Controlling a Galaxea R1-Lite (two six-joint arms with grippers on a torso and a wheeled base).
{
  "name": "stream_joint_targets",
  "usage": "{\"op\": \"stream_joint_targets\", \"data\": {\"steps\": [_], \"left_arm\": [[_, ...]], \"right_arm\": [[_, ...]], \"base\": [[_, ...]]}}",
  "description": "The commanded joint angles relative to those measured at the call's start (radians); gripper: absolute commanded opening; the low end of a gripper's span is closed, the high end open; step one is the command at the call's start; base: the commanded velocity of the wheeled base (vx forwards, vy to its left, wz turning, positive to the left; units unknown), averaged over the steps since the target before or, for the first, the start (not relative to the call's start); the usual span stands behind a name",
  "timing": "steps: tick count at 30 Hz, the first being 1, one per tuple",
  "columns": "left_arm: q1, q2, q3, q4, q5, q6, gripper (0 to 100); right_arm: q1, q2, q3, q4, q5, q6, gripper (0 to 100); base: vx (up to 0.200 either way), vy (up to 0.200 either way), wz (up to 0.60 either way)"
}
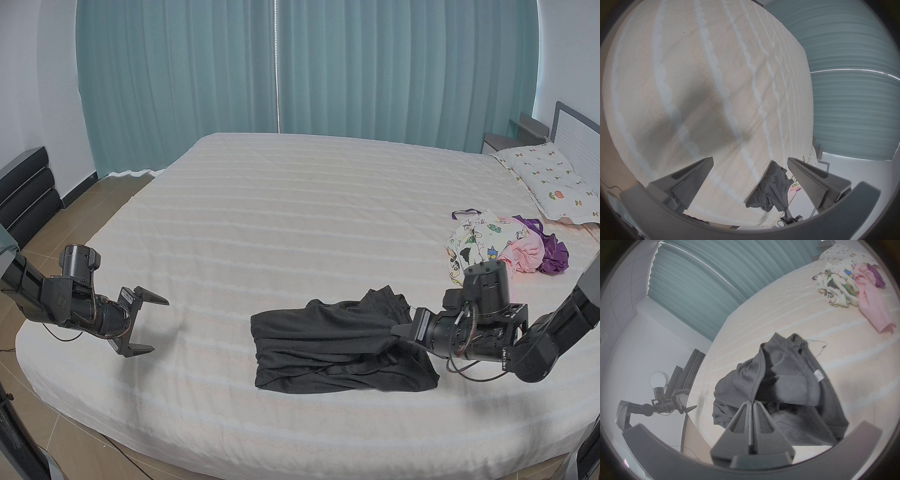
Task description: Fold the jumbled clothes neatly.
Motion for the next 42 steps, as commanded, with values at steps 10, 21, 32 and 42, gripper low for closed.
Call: {"op": "stream_joint_targets", "data": {"steps": [10, 21, 32, 42], "left_arm": [[0.001, -0.003, -0.004, -0.001, 0.000, -0.026, 100], [0.001, -0.003, -0.003, -0.001, 0.000, -0.028, 100], [0.001, -0.001, -0.003, -0.001, -0.001, -0.028, 100], [0.001, 0.002, -0.003, -0.001, -0.001, -0.028, 100]], "right_arm": [[-0.087, -0.235, 0.009, 0.138, 0.040, -0.008, 0], [-0.133, 0.037, -0.050, 0.148, 0.042, -0.063, 0], [-0.134, 0.149, -0.092, 0.108, 0.039, -0.095, 100], [-0.143, 0.094, -0.188, 0.039, 0.034, -0.086, 100]], "base": [[0.000, 0.000, 0.00], [0.000, 0.000, 0.00], [0.000, 0.000, 0.00], [0.000, 0.000, 0.00]]}}
